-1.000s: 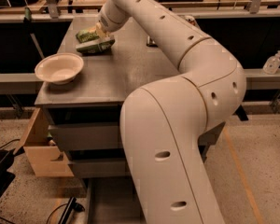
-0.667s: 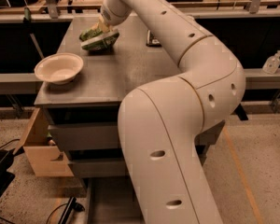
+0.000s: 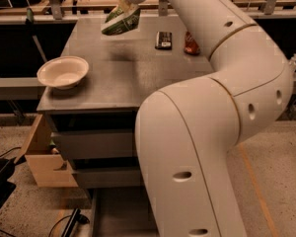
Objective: Place green jalapeno chip bag into bottom drawer
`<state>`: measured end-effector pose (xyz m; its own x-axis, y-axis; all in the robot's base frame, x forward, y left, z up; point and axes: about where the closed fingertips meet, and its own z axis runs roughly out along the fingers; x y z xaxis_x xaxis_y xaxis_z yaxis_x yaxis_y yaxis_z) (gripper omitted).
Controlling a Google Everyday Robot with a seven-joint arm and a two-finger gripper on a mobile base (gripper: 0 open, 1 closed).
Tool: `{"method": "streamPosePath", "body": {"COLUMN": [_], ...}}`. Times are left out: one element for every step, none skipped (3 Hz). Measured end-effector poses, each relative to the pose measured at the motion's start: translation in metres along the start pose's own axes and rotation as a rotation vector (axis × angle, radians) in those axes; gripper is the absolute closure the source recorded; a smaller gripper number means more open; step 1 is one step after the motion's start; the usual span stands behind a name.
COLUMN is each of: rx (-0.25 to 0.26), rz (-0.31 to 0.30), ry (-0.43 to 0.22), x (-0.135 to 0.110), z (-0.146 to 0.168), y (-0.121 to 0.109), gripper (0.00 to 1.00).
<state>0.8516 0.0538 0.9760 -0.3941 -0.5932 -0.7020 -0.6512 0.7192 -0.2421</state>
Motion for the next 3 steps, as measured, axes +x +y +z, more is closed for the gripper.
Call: {"method": "streamPosePath", "body": {"rx": [0.058,0.089,0.118], "rz": [0.033,0.073,0.120], "ry": [-0.027,-0.119,-0.257], "x": [0.003,0.008,0.022], "z": [-0.053,-0.116,-0.191], "y": [-0.011,-0.015,-0.015], "gripper": [1.00,1.00,1.00]}}
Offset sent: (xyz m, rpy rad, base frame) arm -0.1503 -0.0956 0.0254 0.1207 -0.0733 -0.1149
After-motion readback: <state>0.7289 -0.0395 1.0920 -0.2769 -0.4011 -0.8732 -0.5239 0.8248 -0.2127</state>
